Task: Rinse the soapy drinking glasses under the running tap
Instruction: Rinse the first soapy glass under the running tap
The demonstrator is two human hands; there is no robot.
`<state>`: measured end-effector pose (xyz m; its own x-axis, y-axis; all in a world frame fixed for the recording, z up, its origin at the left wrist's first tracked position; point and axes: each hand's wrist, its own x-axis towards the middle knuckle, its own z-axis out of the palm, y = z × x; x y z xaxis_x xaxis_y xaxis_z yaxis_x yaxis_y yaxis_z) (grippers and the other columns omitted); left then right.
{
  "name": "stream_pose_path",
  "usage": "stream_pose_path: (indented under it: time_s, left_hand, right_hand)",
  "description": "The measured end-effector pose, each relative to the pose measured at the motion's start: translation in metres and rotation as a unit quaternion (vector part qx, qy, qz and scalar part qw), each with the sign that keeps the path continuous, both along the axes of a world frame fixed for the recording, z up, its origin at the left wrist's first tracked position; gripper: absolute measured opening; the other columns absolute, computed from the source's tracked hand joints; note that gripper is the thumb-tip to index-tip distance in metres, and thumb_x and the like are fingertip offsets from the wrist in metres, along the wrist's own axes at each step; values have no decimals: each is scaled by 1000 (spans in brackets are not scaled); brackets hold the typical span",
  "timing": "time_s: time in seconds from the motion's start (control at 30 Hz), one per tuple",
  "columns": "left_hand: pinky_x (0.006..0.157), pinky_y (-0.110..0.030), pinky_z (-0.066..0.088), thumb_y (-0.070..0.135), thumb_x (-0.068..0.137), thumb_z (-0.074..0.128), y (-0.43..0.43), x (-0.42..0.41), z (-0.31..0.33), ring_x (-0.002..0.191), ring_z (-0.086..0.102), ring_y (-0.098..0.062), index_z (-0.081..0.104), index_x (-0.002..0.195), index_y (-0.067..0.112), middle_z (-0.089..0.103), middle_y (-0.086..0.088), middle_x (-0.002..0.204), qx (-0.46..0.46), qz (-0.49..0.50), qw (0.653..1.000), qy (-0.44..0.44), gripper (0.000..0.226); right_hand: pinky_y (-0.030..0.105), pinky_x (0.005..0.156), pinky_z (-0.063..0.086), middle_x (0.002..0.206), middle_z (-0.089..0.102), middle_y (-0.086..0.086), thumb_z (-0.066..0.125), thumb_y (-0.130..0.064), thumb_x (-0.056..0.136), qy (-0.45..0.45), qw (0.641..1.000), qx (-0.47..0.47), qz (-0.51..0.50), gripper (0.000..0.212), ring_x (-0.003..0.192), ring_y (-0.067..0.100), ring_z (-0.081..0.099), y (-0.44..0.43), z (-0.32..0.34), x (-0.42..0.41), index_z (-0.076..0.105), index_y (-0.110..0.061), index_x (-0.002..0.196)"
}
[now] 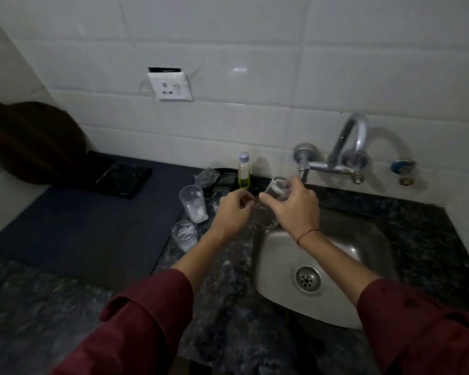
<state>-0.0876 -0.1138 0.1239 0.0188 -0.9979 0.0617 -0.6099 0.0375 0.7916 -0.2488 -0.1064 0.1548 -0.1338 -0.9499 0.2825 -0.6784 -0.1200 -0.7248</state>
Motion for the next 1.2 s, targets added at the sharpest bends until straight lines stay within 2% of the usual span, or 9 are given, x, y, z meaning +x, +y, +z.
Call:
stream_pose_path:
  time_s: [0.17,0.27,0.43,0.57,0.7,0.77,0.97,1.13,1.2]
  left_hand:
    - [81,-36,56,32,103,56,-8,103,4,93,68,-15,64,113,12,72,0,99,-64,118,989,59,24]
    - [84,-45,55,34,104,52,-21,172,0,93,65,-18,59,115,12,67,1,98,-74,186,978,54,25]
    - [99,-54,47,31,102,52,-50,293,-25,114,57,-30,52,131,10,60,-12,124,22,256,966,-29,36]
    - [102,-51,44,27,101,55,-70,364,-53,119,53,-34,48,135,9,57,-16,131,97,277,954,-55,39]
    - [105,-50,38,28,101,55,-87,409,-86,127,45,-38,45,137,9,49,-18,137,161,267,947,-73,41]
    - [107,-52,37,27,102,54,-94,425,-101,131,41,-39,41,143,9,45,-19,143,181,253,946,-87,47]
    - [107,-49,38,26,102,54,-108,452,-136,130,41,-38,40,144,6,43,-20,144,179,210,951,-138,49]
    - [111,-48,34,28,100,57,-113,461,-155,130,37,-36,38,147,8,41,-18,146,165,199,953,-158,55]
    - [111,-48,34,30,100,57,-115,461,-158,129,37,-35,37,147,8,41,-17,146,155,209,952,-161,56]
  right_hand:
    - [31,69,52,80,71,-6,86,-47,65,-158,986,51,21,39,79,20,68,-36,10,103,63,-19,79]
    - [44,66,58,76,71,-1,83,-59,59,-195,977,79,33,48,71,25,69,-65,8,168,62,-21,78]
    - [52,57,58,72,70,1,81,-60,58,-163,976,100,104,48,58,30,68,-113,4,285,51,-28,78]
    - [54,65,59,85,72,-3,82,-59,59,-125,972,100,171,46,75,30,71,-159,-16,371,52,-39,88]
    - [51,68,59,94,71,-5,82,-58,61,-86,968,98,215,56,82,27,70,-200,-40,440,54,-30,100]
    - [47,74,59,96,70,-4,84,-48,66,-66,965,93,237,55,86,22,69,-218,-50,468,55,-22,105]
    - [29,74,52,98,65,-1,87,-30,74,-3,951,96,294,56,88,18,64,-267,-79,526,54,-9,114]
    - [51,69,59,104,68,3,88,-40,68,58,939,107,323,59,87,28,67,-291,-103,544,54,-21,112]
    - [50,75,58,109,69,1,87,-39,71,82,933,117,331,58,87,29,68,-296,-107,546,54,-23,115]
